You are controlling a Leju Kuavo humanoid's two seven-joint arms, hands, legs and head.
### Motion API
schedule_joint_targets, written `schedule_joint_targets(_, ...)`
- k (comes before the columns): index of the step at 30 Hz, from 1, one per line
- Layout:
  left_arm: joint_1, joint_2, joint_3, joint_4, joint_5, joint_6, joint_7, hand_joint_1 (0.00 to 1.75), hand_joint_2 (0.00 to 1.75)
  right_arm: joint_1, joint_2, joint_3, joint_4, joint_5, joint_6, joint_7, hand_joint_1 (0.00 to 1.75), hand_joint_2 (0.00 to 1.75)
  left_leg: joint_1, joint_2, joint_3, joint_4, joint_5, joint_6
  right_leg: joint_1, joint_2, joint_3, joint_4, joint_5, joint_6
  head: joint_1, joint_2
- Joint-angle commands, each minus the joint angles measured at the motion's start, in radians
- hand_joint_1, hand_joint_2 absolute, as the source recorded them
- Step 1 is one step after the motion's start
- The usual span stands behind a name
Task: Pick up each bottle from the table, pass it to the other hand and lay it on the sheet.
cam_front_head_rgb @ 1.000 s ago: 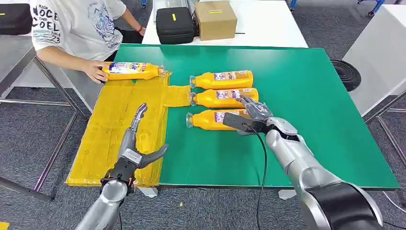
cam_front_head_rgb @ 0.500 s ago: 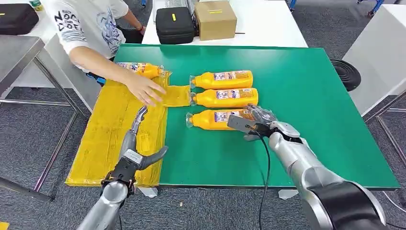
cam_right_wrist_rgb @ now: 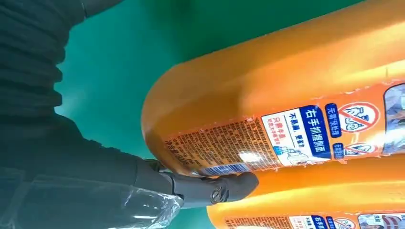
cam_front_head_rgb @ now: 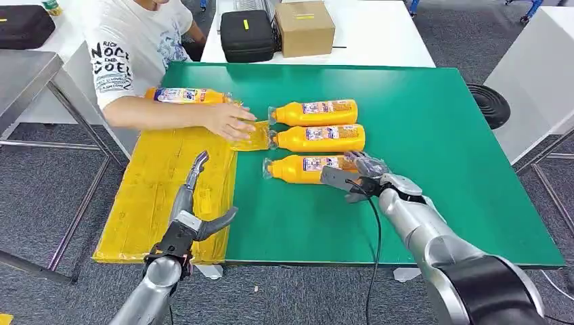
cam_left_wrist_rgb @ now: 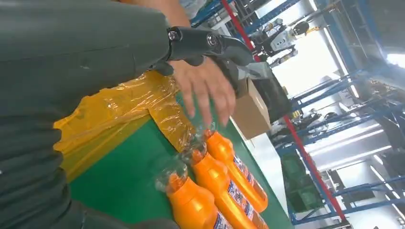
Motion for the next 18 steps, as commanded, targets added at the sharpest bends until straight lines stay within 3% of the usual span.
schedule_joint_targets(1,-0.018,0.0,0.025,0.047,0.003,0.005,0.008,0.0,1.75,-0.065,0.017,0.017,0.063,0.01,0.01,0.0,0.0,1.75,0.0,0.002,0.002,0.0,-0.001,0.0,0.0,0.001,0.001,0.0,-0.001,-0.002,0.0,0.0)
schedule_joint_targets(18,-0.026,-0.002,0.023,0.068,0.012,-0.002,0.005,0.0,1.75,-0.099,0.028,0.04,0.068,0.027,0.05,-0.027,0.0,1.75,0.0,0.002,0.003,0.0,-0.001,0.0,0.001,0.0,0.003,0.0,-0.001,-0.003,0.0,0.0)
